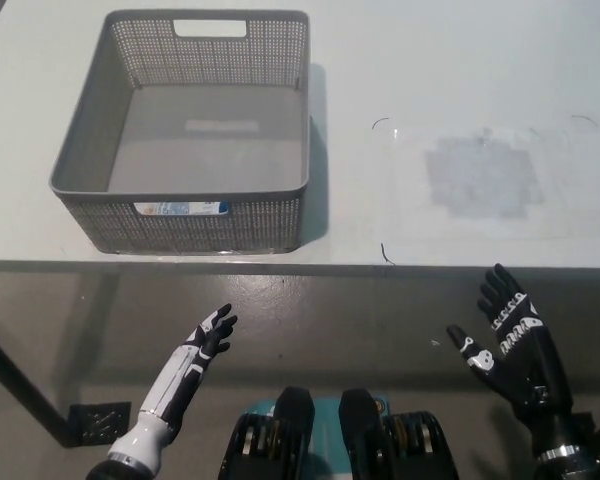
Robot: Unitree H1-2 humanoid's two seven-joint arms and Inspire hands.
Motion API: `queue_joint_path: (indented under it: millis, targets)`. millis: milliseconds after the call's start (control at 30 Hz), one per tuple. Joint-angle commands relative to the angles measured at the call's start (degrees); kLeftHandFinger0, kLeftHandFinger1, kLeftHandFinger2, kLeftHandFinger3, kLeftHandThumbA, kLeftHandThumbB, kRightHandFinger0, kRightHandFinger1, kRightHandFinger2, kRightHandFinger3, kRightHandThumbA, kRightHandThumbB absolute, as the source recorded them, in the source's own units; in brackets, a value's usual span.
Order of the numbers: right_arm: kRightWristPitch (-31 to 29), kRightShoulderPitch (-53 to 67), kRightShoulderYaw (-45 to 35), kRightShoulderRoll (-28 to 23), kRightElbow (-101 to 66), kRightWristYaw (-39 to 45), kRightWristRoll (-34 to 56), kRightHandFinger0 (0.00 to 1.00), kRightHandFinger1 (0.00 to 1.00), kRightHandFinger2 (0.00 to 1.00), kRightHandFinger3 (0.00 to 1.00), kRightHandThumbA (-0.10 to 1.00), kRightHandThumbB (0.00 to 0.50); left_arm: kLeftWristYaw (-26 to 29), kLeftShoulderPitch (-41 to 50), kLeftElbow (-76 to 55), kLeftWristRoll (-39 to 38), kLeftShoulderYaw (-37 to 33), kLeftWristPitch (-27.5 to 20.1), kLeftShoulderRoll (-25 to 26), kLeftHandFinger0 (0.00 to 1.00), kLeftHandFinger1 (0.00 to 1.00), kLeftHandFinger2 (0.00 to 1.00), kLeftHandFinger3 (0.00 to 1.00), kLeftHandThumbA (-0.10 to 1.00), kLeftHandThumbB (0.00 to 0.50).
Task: Use the right hand to pick up a shampoo and place it into a container on the left side
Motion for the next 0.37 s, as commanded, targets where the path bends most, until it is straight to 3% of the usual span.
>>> queue_joint_path:
  millis: [0,333]
  targets:
    - [0.3,-1.5,-0.4,0.0,-1.2,1.2,-0.1,1.0,1.0,1.0,1.0,0.8,0.223,0.0,-0.6,-0.9,-1.1,0.8,-2.3,0.0,1.0,1.0,1.0,1.0,0.98,0.085]
    - [1.1,-2.2,-0.4,-0.3,-1.1,1.5,0.1,1.0,1.0,1.0,1.0,0.81,0.23,0.0,-0.8,-0.8,-1.0,0.9,-2.3,0.0,1.0,1.0,1.0,1.0,0.99,0.085]
